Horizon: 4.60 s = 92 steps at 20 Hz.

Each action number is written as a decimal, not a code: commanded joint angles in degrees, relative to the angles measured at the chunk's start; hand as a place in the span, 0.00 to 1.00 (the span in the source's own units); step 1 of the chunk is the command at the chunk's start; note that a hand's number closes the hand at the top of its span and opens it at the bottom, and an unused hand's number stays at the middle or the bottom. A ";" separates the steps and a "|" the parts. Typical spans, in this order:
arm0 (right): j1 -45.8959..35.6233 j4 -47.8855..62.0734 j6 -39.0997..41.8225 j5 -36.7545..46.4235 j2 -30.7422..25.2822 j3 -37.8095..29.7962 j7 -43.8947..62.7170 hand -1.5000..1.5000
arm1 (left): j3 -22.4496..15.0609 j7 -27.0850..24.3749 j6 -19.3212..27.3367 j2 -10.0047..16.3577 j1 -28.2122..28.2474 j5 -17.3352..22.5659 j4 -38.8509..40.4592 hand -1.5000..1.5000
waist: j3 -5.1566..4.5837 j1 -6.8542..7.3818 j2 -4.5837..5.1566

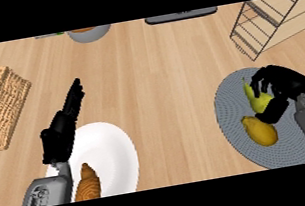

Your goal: Pick the pear from the placemat and place it in the tiered shelf

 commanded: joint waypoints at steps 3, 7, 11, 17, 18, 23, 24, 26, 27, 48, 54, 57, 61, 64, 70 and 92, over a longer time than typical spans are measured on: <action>12.01 -19.76 -2.36 0.07 -2.76 5.62 -13.07 1.00 | 0.86 0.82 1.20 0.04 -1.11 -0.51 0.25 0.50 | 0.08 -1.47 -0.05; 18.56 -29.52 -5.44 -9.05 2.04 -0.40 -13.99 1.00 | 2.17 0.73 -0.80 1.72 0.56 1.28 -0.81 0.50 | 0.08 -1.64 -0.09; 22.40 -40.60 -3.27 -17.22 1.53 -6.92 -13.47 1.00 | 1.21 -0.06 -0.25 1.17 0.95 0.27 -1.42 0.50 | 0.07 -0.89 0.13; 23.02 -57.01 0.89 -28.42 0.03 -17.55 -0.52 1.00 | 1.68 0.48 -2.04 1.46 -0.76 1.54 0.28 0.50 | 0.02 -0.31 0.29; 22.39 -57.81 -0.85 -26.94 1.21 -17.37 1.55 1.00 | 0.18 3.48 -1.43 0.97 -1.05 0.21 -2.07 0.50 | 0.07 0.27 0.35; 15.06 -59.81 -0.98 -30.75 -4.19 -26.92 9.62 1.00 | 2.26 -0.25 -2.07 1.22 -3.34 1.54 2.34 0.50 | 0.03 0.58 0.51; 12.06 -58.87 -0.09 -33.84 -6.90 -30.31 11.75 1.00 | 1.39 -2.44 0.05 -0.36 -3.17 -0.30 5.19 0.50 | 0.01 0.41 0.55; 13.95 -60.71 -2.54 -32.09 -4.28 -30.91 11.27 1.00 | 1.74 0.15 -0.98 0.47 -2.89 0.55 2.31 0.50 | 0.08 0.60 0.47; 7.88 -55.70 -2.72 -32.58 -7.27 -31.73 13.14 1.00 | -1.30 0.67 0.37 -1.20 -0.89 -1.70 -0.53 0.50 | 0.07 1.19 0.51; -16.78 -22.21 -12.73 -19.83 -18.96 -29.76 3.33 1.00 | 2.61 -1.08 -2.87 1.13 -3.94 0.60 3.43 0.50 | 0.09 1.39 0.65; -20.14 -13.21 -17.37 -13.29 -21.02 -26.64 -5.12 1.00 | -1.01 3.13 -1.35 -1.58 0.82 -0.75 -3.86 0.50 | 0.12 1.89 0.63; -24.56 -7.64 -17.02 -13.16 -23.18 -26.49 -7.07 1.00 | 1.19 0.91 -1.46 0.22 -1.15 -0.86 -1.26 0.50 | 0.10 1.71 0.66; -28.79 -1.02 -25.55 -6.51 -17.54 -20.71 -8.81 1.00 | 0.27 -1.69 -0.62 -2.06 -2.87 -1.34 3.32 0.50 | 0.08 1.91 0.82; -26.85 3.33 -28.87 -4.62 -18.89 -21.39 -18.43 1.00 | 1.86 -2.55 -1.82 -0.43 -3.01 -0.34 3.81 0.50 | 0.10 1.86 0.87; -33.42 14.38 -35.30 -0.78 -14.75 -19.44 -19.72 1.00 | 0.68 0.11 0.20 -2.01 -4.70 -2.19 3.59 0.50 | 0.10 1.87 0.83; -44.25 49.64 -44.66 -6.70 -22.84 -29.42 -31.53 0.00 | 2.23 1.30 -4.28 0.53 -3.94 1.19 0.46 0.50 | 0.17 3.49 1.46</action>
